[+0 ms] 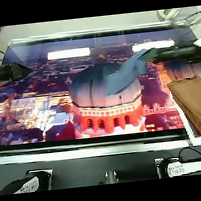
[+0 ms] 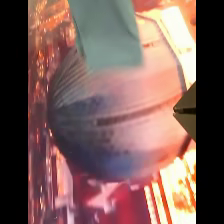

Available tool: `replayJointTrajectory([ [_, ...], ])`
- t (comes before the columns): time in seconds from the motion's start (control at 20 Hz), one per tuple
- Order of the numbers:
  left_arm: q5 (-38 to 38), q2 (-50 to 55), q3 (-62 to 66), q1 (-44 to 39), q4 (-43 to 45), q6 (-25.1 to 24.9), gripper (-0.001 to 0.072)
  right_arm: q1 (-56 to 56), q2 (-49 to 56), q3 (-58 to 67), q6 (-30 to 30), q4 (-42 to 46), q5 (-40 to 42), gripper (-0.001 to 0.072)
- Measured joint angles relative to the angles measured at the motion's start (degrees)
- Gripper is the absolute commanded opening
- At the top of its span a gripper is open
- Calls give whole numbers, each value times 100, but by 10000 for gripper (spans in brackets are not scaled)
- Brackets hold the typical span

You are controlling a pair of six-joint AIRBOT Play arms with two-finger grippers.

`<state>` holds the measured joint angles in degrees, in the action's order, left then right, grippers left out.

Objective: Fold the shirts.

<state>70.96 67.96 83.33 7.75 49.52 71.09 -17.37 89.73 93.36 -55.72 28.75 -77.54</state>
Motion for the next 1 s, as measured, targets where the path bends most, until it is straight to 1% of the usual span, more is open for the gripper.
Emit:
replayJointTrajectory([
  [0.25,0,0,0,0,0,-7,23,-1939,-516,326,-225,-39,-756,21],
  [0.4,0,0,0,0,0,-17,23,-2931,-750,374,-275,280,-1152,22],
  [0.6,0,0,0,0,0,-20,23,-4041,-1036,396,-337,1305,-1613,21],
  [0.75,0,0,0,0,0,-26,23,-4465,-1257,271,-501,2540,-1808,21],
  [0.85,0,0,0,0,0,-42,23,-4599,-1416,-63,-599,3254,-1810,22],
  [1.0,0,0,0,0,0,-55,23,-4677,-1784,-1056,-723,3967,-1655,23],
])
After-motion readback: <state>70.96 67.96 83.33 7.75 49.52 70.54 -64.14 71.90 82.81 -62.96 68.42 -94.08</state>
